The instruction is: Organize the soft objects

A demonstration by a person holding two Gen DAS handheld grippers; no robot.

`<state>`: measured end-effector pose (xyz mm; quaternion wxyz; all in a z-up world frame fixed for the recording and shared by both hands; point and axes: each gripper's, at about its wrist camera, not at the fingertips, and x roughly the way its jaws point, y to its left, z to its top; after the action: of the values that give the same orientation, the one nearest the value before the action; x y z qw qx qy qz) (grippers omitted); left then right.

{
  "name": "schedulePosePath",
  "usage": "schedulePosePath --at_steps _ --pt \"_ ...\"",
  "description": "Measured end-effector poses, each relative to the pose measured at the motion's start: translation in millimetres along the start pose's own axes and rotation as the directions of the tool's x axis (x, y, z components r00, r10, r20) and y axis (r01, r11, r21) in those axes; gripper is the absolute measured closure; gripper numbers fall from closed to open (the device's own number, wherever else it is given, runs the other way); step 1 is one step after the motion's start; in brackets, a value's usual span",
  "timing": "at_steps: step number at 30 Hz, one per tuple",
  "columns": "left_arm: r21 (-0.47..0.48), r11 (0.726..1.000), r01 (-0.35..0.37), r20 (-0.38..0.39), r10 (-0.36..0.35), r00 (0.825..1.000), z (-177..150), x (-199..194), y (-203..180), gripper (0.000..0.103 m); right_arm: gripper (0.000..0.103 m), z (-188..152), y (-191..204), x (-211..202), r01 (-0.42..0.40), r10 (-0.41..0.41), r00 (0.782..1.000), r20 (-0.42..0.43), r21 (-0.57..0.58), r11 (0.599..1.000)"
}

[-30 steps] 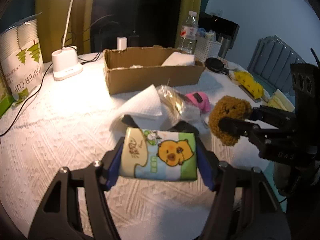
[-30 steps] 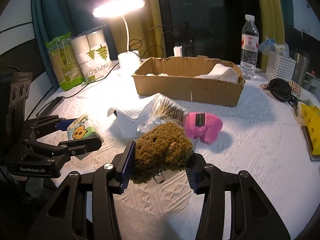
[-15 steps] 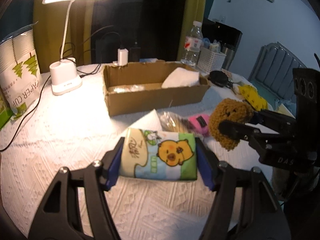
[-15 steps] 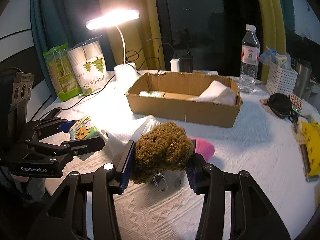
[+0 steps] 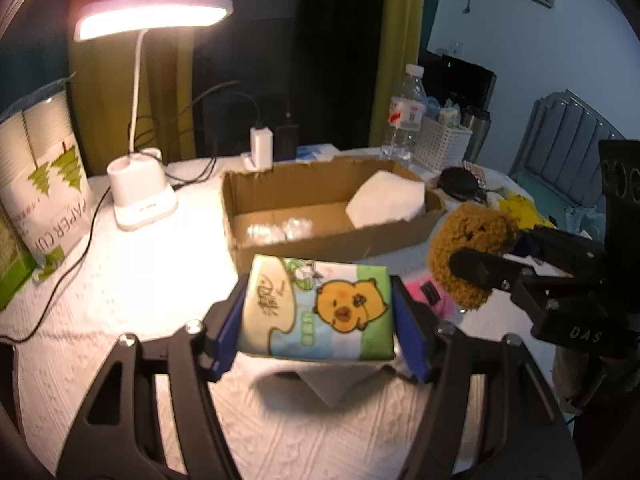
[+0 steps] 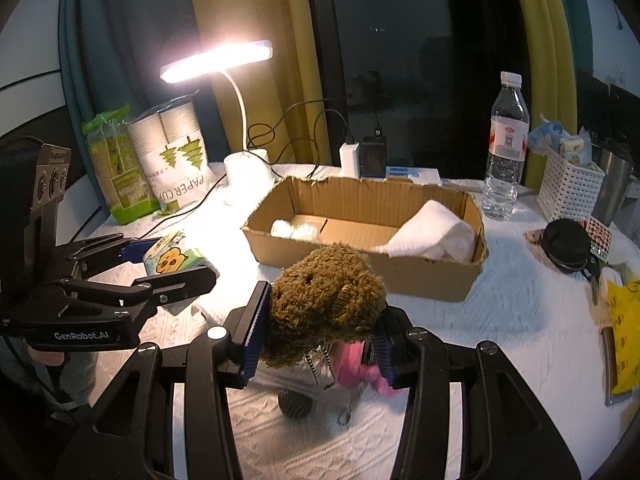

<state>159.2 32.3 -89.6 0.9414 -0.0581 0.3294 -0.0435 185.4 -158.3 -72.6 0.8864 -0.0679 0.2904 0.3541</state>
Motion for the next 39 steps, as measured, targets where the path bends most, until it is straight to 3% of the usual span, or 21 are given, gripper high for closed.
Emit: schedulePosePath --at_steps 31,39 --pt "-0.088 0.996 -0.003 0.177 0.018 0.984 80.7 30.9 31.5 0.036 0.054 75.8 -20.8 42.6 0.030 -0.025 0.996 0.086 -0.056 0.998" --pt "-0.157 0.987 -0.019 0.155 0.044 0.987 84.9 63.3 53.6 0.036 0.054 79.1 -32.9 65.0 0.038 -0.036 0.996 0.079 -0.023 0.999"
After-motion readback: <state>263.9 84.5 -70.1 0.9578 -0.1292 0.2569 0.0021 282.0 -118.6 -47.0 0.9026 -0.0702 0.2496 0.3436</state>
